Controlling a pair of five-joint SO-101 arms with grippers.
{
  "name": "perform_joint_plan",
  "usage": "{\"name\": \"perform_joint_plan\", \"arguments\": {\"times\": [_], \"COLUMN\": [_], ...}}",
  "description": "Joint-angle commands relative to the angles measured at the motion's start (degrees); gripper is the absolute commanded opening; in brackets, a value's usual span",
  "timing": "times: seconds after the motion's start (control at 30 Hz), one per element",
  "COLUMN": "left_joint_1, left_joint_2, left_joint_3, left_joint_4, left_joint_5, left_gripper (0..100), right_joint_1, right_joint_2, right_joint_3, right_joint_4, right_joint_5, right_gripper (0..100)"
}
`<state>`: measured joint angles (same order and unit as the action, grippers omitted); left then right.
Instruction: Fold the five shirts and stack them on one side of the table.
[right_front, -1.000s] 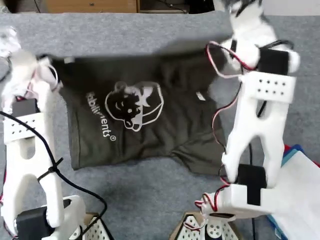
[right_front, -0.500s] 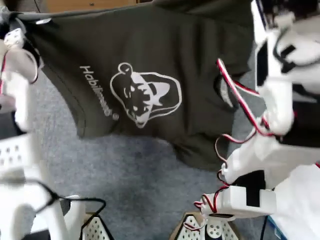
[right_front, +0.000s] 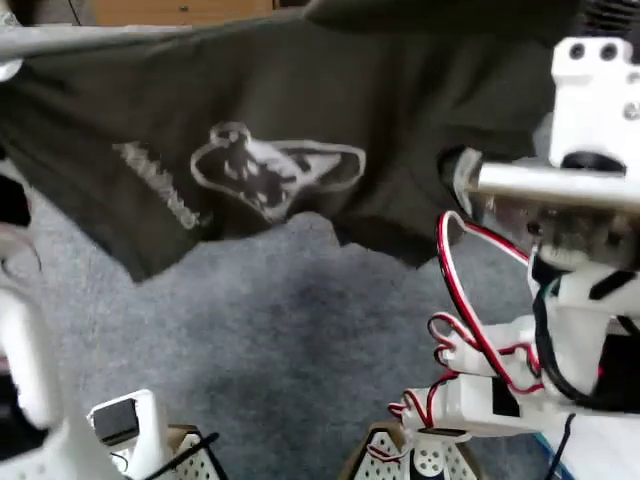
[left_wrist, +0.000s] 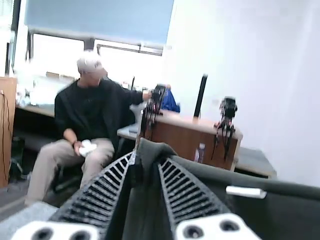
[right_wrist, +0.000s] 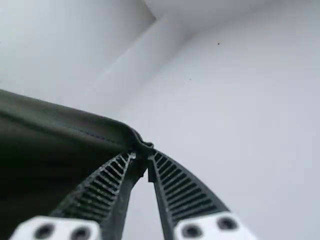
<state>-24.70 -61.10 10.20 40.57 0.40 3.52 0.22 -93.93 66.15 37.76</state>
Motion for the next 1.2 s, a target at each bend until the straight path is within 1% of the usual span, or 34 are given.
{"name": "perform_joint_plan", "arguments": {"times": [0.0,0.1,0.2,0.37,0.43,0.57,0.63,0.77,0.9,1.03,1.1,1.17], "left_joint_1": [-0.62,-0.53,-0.79,-0.62,-0.53,-0.35,1.05,3.08,5.89,6.77,6.77,7.12], "left_joint_2": [-2.15,-4.97,-7.08,-7.69,-7.69,-7.52,-7.52,-7.69,-7.25,-7.08,-6.99,-5.85], "left_joint_3": [1.85,4.66,5.19,5.19,5.19,6.77,8.88,14.86,22.15,33.23,38.68,42.73], "left_joint_4": [0.44,2.9,3.34,6.42,7.3,6.68,5.71,1.05,-7.21,-18.73,-24.7,-28.66], "left_joint_5": [0.0,0.0,-0.09,-3.78,-3.69,-3.6,-3.6,-3.6,-3.6,-3.69,-3.78,-3.87], "left_gripper": [2,2,2,2,2,2,2,2,2,2,2,2], "right_joint_1": [0.31,0.31,0.22,0.04,0.04,-0.13,-0.75,-2.33,-2.33,-2.33,-2.15,-2.15], "right_joint_2": [-0.4,-1.98,-4.0,-5.67,-5.58,-5.76,-5.58,-5.58,-5.58,-5.58,-5.58,-5.58], "right_joint_3": [-1.01,-0.48,-0.31,-0.22,-0.22,4.26,7.16,15.34,24.48,36.0,42.59,49.8], "right_joint_4": [-1.41,-1.14,-1.14,-1.14,-1.14,0.35,0.44,0.44,-1.05,-6.24,-10.37,-15.03], "right_joint_5": [0.97,2.81,3.16,3.16,2.99,2.81,2.73,2.73,2.73,1.23,-0.26,-1.05], "right_gripper": [0.7,0.7,0.7,0.7,0.7,0.6,0.6,0.5,0.5,0.5,0.5,0.5]}}
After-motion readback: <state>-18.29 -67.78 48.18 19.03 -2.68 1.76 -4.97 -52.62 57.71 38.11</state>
